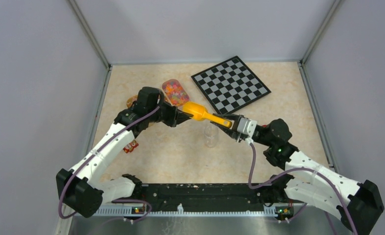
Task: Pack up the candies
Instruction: Pick up the spatula from the center of the board.
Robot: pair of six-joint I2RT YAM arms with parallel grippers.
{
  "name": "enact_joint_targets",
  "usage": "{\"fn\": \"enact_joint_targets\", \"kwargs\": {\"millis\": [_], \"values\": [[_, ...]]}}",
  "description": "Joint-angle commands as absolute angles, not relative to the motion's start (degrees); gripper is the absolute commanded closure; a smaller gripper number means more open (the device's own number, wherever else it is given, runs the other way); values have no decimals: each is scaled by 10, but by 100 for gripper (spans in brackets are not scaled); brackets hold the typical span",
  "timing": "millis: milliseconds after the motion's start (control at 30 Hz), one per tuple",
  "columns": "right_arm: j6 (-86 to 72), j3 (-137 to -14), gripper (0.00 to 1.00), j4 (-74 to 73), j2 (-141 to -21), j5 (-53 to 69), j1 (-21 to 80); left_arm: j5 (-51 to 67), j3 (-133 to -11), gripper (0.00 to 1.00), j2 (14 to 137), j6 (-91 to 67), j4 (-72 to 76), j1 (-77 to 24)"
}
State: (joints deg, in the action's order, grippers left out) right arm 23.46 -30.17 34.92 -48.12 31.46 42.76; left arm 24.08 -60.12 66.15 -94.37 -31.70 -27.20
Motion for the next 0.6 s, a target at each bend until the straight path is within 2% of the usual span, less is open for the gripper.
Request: {"fn": "enact_joint_targets", "kwargs": {"millis": [0,100,133,200,267,333,400,433,567], "values": [[234,-330,76,360,-488,311,442,230,-615,100,651,-936,-327,-271],[228,-328,97,356,-489,294,448,223,-609,100,648,-931,-318,-271],[219,-329,100,356,-489,280,448,216,-608,94,645,-927,-318,-271],[193,-333,100,350,-491,238,448,192,-604,76,636,-914,-307,-271],[167,-347,100,332,-496,197,448,156,-596,53,616,-903,-296,-271],[152,-357,100,321,-504,166,448,112,-584,25,594,-889,-279,-270],[135,-364,100,322,-514,137,448,70,-579,6,575,-876,-274,-270],[126,-367,100,327,-521,125,448,48,-578,2,569,-850,-268,-271],[92,-371,100,369,-564,71,448,-16,-587,1,565,-731,-239,-263]]}}
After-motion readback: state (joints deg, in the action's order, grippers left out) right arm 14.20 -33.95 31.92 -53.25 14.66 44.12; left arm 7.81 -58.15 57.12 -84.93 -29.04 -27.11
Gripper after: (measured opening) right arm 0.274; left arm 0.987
